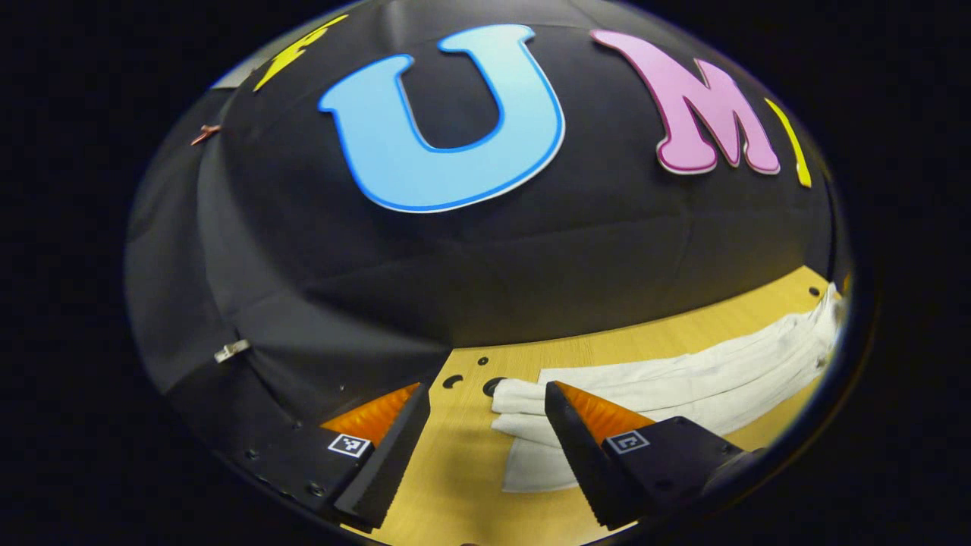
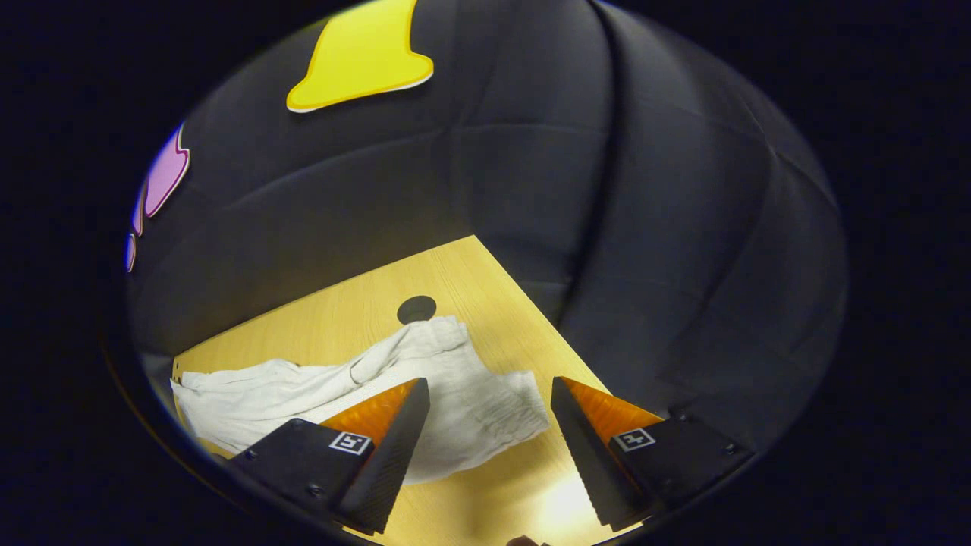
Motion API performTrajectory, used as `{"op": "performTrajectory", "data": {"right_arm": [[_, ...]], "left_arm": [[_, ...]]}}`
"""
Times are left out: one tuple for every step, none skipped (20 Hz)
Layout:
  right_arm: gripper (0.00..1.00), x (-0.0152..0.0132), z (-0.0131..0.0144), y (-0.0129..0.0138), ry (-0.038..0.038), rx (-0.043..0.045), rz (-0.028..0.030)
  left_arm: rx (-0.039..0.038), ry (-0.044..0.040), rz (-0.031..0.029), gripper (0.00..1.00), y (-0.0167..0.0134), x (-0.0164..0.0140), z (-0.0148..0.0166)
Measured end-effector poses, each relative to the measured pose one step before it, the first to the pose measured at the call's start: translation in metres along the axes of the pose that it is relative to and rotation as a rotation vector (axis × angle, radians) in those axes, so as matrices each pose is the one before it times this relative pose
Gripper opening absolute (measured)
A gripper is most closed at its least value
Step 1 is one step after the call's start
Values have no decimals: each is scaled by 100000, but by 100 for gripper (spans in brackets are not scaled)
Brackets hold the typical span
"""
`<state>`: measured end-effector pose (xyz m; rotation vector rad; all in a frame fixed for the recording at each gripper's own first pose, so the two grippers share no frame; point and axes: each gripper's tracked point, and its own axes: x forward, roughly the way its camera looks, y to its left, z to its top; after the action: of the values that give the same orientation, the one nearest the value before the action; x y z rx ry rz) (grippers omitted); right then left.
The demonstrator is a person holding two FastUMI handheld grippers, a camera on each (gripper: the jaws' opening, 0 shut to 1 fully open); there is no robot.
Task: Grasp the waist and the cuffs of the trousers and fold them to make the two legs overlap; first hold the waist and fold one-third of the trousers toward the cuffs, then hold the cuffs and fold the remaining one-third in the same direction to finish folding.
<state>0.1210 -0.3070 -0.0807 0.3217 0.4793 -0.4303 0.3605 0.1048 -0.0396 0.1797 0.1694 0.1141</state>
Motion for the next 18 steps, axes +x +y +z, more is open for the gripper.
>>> {"op": "performTrajectory", "data": {"right_arm": [[99,94,-247,-249,464,1724,-92],[99,237,-342,-308,467,1964,-251],[99,211,-218,-78,546,2155,-79],[99,353,-444,-200,596,2192,-11],[99,151,-259,-12,653,2113,334],[99,59,-388,-263,1677,2352,-240],[99,168,-549,-226,1521,1299,-408],[98,235,-496,-448,1053,540,-1209],[99,784,-1104,-548,784,1190,-1099],[98,203,-83,-75,-680,919,656],[98,50,-163,-68,902,192,120],[98,-116,156,30,-709,-773,-403],[97,-2,-179,-51,-85,-1953,-1725],[97,351,-415,11,-5,-1745,-1311],[94,73,-97,-12,-750,-2825,-1807],[94,110,-381,14,548,-3896,-1310],[86,116,-111,247,-506,-3467,-1406],[82,-79,-166,423,896,-3047,1271]], "left_arm": [[-3443,987,1442,97,262,-1346,-195],[-2708,1207,1240,97,193,-1072,-365],[-1896,850,1165,97,101,-1009,-365],[-1347,1173,393,97,-100,-1102,-320],[-951,782,217,97,-126,-1042,-295],[-1002,776,335,97,-144,-1120,-565],[-1583,414,485,97,-166,-998,-232],[-3904,1140,-292,97,-622,-1531,-421],[-8807,2937,-3108,97,-1544,-1604,-998],[-3462,240,-1067,97,-779,-993,-378],[-155,-424,-877,98,-624,-746,-79],[847,-51,-390,98,-290,-427,0],[2065,-267,-80,98,-353,-466,-78],[1286,-203,-220,98,-300,-243,-101],[640,158,-297,98,-434,-273,-99],[-145,697,-572,98,-291,-278,-453],[-1379,782,-1369,98,-540,-430,-537],[-1988,1104,-2365,98,-727,-516,-644]]}}
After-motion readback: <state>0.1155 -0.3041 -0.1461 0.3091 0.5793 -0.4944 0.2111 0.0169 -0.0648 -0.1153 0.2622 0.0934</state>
